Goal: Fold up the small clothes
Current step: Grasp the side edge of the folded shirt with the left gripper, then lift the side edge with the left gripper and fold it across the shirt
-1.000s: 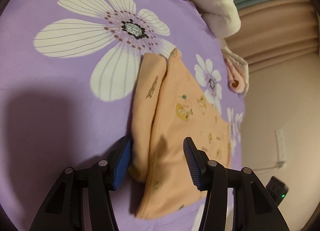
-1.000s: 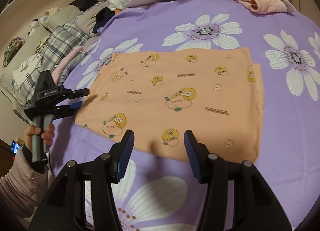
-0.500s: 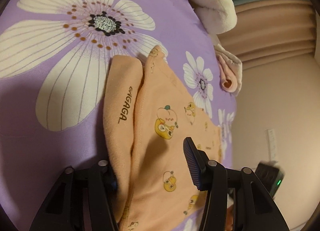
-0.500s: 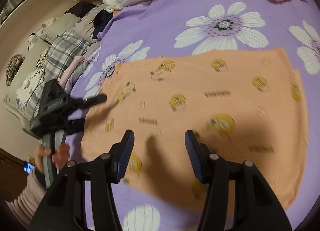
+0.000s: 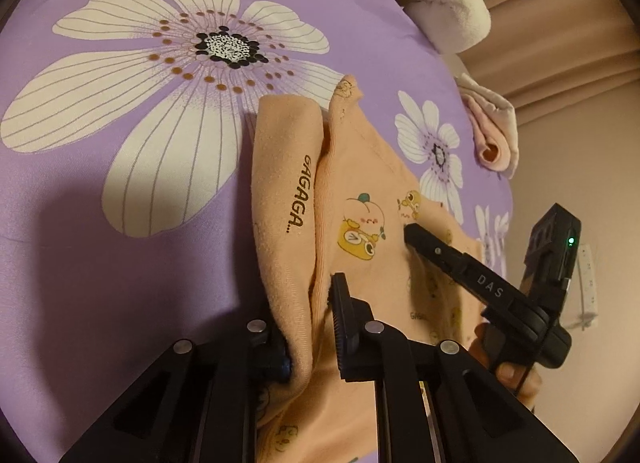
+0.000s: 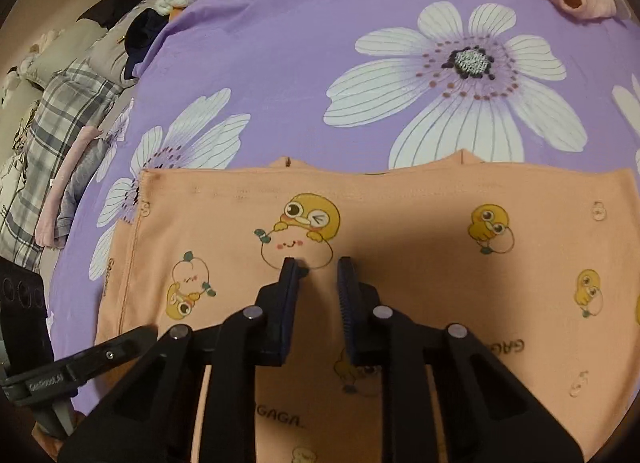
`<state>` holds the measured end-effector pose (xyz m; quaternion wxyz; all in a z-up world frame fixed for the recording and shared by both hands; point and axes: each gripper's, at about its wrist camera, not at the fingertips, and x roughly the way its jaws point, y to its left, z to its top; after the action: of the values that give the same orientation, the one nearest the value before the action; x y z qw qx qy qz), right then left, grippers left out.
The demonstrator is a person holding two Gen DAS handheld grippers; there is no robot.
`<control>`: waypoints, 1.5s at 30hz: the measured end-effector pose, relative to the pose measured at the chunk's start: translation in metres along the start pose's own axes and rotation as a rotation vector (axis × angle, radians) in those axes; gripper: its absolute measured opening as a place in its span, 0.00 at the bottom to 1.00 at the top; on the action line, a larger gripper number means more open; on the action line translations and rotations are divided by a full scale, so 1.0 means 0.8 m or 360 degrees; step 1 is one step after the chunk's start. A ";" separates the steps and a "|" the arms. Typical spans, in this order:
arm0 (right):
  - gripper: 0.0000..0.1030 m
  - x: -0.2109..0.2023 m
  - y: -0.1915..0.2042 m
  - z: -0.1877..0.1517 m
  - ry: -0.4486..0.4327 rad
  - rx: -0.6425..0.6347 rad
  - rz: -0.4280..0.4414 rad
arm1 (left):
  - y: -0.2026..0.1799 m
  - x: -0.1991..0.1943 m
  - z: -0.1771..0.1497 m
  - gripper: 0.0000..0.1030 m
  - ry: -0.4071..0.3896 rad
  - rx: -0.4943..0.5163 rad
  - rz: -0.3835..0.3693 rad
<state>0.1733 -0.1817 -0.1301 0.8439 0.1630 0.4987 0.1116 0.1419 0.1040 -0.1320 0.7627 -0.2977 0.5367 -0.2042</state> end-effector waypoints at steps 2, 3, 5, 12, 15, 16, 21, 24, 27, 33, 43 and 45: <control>0.19 -0.006 0.003 0.001 0.0017 -0.0032 -0.0015 | 0.000 0.000 0.000 0.12 0.0001 -0.0003 0.0003; 0.19 -0.011 0.004 0.000 0.0024 -0.0041 -0.0021 | 0.000 0.001 0.000 0.12 0.0002 -0.0002 0.0005; 0.20 -0.028 0.008 -0.008 0.0015 -0.0073 -0.0004 | -0.001 0.001 0.000 0.12 0.0004 -0.0003 0.0010; 0.21 -0.067 0.014 -0.072 0.0027 -0.0192 0.0039 | -0.009 0.002 0.001 0.12 0.0003 0.0006 0.0046; 0.22 -0.061 0.006 -0.094 0.0074 -0.0163 0.0042 | -0.014 0.001 0.000 0.12 -0.0003 0.0008 0.0062; 0.22 -0.058 0.005 -0.100 0.0073 -0.0154 0.0046 | -0.015 0.001 0.000 0.12 -0.0007 0.0007 0.0067; 0.23 -0.069 0.013 -0.117 0.0035 -0.0191 0.0027 | -0.021 -0.004 -0.003 0.12 -0.0026 0.0013 0.0090; 0.23 -0.081 0.017 -0.126 0.0047 -0.0214 0.0077 | -0.026 -0.011 -0.004 0.12 -0.0051 0.0008 0.0079; 0.23 -0.094 0.013 -0.133 0.0029 -0.0196 0.0127 | -0.034 -0.018 -0.004 0.07 -0.0073 0.0031 0.0075; 0.23 -0.120 -0.010 -0.130 -0.0064 -0.0067 0.0192 | -0.059 -0.023 -0.007 0.06 -0.0103 0.0086 0.0092; 0.23 -0.171 -0.078 -0.132 -0.0246 0.0180 0.0196 | -0.132 -0.029 -0.012 0.05 -0.0126 0.0273 0.0063; 0.23 -0.182 -0.093 -0.135 -0.0282 0.0223 0.0201 | -0.150 -0.025 -0.016 0.05 -0.0115 0.0325 0.0073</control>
<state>0.0109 -0.2838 -0.0905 0.8626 0.2619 0.4175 0.1144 0.1244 0.0246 -0.0405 0.8124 -0.2132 0.4919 -0.2294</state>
